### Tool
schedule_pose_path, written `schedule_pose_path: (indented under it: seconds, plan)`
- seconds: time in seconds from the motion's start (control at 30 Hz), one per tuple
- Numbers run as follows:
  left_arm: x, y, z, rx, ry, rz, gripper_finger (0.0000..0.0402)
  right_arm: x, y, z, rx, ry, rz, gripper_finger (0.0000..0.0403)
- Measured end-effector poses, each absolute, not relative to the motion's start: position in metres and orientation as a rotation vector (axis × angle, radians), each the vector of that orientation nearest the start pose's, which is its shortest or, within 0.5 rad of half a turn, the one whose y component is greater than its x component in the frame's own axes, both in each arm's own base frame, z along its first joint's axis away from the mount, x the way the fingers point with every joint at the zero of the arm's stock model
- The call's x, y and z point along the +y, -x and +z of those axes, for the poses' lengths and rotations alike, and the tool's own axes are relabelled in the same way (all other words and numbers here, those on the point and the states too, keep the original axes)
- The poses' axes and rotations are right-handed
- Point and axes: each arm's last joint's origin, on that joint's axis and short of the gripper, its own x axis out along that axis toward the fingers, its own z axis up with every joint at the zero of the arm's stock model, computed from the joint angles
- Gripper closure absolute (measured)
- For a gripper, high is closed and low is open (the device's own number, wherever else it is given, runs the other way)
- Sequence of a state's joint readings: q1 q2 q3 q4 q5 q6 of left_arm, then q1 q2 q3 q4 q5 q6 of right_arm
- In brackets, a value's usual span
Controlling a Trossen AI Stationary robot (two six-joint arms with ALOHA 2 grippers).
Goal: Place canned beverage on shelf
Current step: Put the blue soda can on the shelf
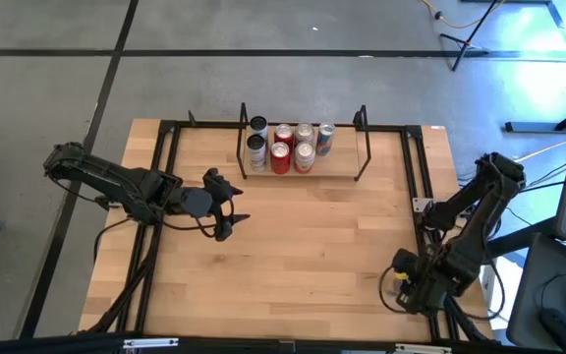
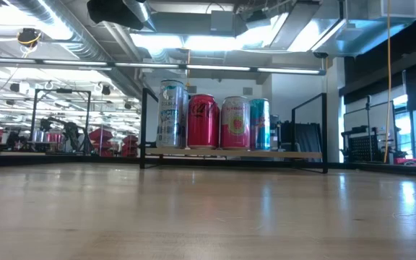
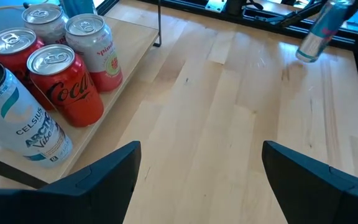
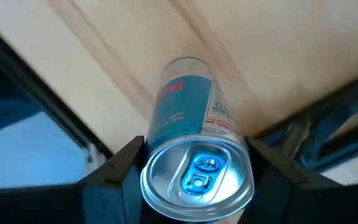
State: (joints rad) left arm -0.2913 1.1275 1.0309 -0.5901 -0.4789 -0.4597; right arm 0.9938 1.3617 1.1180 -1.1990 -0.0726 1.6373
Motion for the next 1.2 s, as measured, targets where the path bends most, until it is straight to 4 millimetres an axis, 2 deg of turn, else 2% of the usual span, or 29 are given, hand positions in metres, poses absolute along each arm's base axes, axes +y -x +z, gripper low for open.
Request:
schedule_pose_path:
  seconds: [0.1, 0.2, 0.4, 0.57, 0.73, 1.0, 1.2]
  plan:
    - [-0.053, -0.223, 0.319, 0.579, 0.181, 0.319, 0.0079, 0.185, -0.136, 0.279, 1.493, -0.570, -0.364, 0.0205]
    - [-0.053, -0.224, 0.320, 0.572, 0.162, 0.310, 0.0079, 0.176, -0.158, 0.297, 1.377, -0.572, -0.304, 0.0205]
    - [-0.061, -0.252, 0.317, 0.496, 0.175, 0.191, 0.0093, 0.141, -0.204, 0.335, 1.088, -0.465, -0.256, 0.0205]
    - [-0.061, -0.280, 0.312, 0.417, 0.224, 0.062, 0.0139, 0.121, -0.239, 0.357, 0.899, -0.340, -0.204, 0.0205]
    - [-0.051, -0.297, 0.308, 0.375, 0.286, 0.005, 0.0207, 0.114, -0.268, 0.366, 0.775, -0.273, -0.134, 0.0205]
    - [-0.054, -0.301, 0.306, 0.394, 0.326, -0.154, 0.0316, 0.106, -0.281, 0.371, 0.687, -0.245, -0.118, 0.0205]
    - [-0.055, -0.303, 0.303, 0.402, 0.323, -0.131, 0.0353, 0.107, -0.284, 0.374, 0.645, -0.233, -0.094, 0.0205]
